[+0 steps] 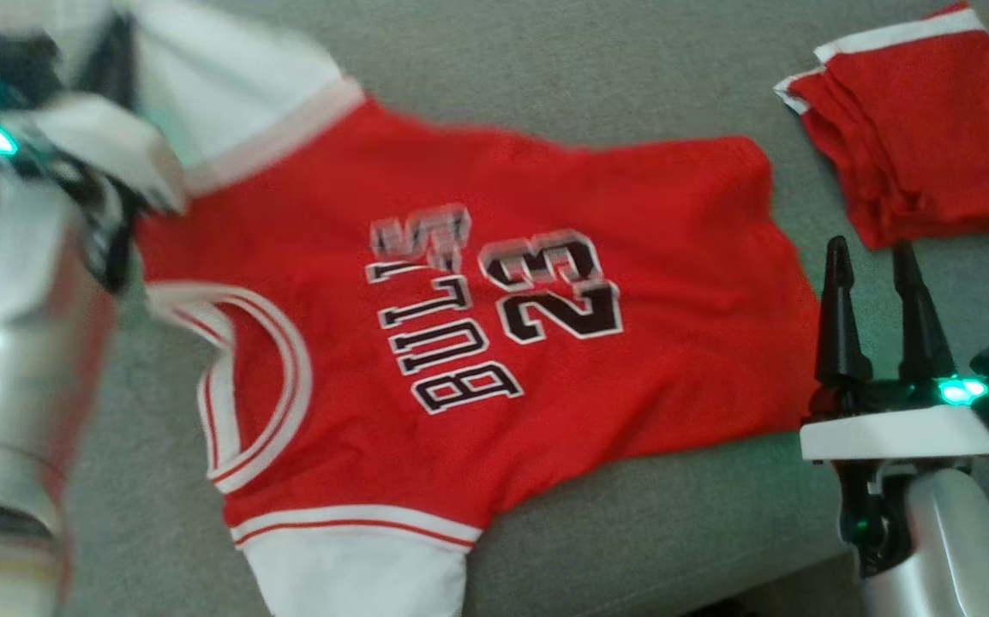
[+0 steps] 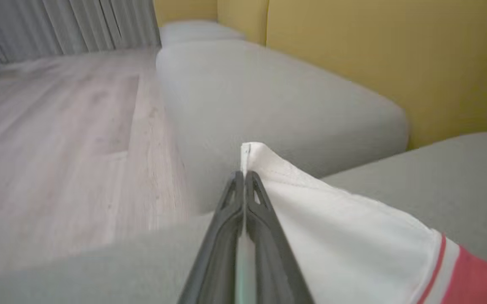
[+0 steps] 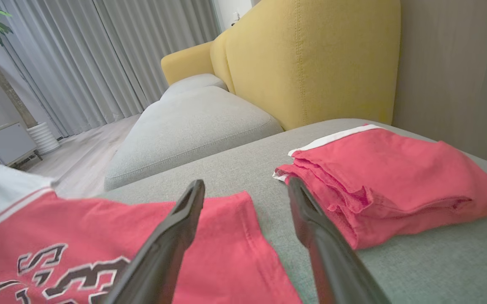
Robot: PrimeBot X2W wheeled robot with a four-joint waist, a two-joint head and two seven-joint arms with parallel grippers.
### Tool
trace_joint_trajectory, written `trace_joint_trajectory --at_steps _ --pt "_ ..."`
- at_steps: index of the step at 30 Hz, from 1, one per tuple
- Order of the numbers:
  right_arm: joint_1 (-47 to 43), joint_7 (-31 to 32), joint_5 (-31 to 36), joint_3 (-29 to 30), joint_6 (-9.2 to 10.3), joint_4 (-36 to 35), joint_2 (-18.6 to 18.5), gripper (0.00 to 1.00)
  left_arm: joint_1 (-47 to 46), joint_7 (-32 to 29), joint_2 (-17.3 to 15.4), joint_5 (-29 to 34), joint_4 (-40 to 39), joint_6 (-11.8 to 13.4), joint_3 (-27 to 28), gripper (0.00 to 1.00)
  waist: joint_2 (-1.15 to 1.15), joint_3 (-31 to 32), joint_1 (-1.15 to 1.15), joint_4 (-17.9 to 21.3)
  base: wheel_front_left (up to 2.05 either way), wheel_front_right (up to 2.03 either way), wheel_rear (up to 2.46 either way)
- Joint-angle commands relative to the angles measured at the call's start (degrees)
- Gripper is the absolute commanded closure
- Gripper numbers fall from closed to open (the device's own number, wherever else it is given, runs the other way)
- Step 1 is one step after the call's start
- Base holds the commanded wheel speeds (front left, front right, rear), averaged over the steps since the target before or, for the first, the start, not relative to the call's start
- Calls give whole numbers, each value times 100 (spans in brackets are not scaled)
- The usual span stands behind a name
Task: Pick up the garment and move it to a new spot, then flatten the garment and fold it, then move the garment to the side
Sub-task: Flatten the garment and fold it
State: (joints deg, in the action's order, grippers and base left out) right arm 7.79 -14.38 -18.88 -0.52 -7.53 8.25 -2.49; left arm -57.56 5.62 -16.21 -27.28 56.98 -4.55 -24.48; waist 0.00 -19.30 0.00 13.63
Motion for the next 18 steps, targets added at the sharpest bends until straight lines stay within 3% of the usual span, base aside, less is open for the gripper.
trace_joint_trajectory --at_steps 1,7,14,15,16,18 --pt "177 -62 -38 -166 4 -152 -39 0 -427 85 -369 89 -135 16 98 100 0 -81 0 123 0 0 0" --pt "239 -62 -146 -361 4 -121 -39 0 -1247 135 -754 338 176 119 24 100 0 -217 0 471 0 0 0" --pt "242 -62 -237 -474 4 -125 -39 0 -2061 384 -845 547 500 507 -27 100 0 -367 0 630 0 0 0" --pt "250 -62 -244 -479 4 -133 -39 0 -2134 454 -828 586 534 551 -56 29 0 -395 0 626 0 0 0" --pt "261 -62 -251 -480 4 -141 -39 0 -2193 482 -796 606 585 568 -79 0 0 -417 0 618 0 0 0" --pt "271 -62 -253 -462 4 -149 -39 0 -2296 596 -720 623 645 588 -104 0 0 -442 0 569 0 0 0"
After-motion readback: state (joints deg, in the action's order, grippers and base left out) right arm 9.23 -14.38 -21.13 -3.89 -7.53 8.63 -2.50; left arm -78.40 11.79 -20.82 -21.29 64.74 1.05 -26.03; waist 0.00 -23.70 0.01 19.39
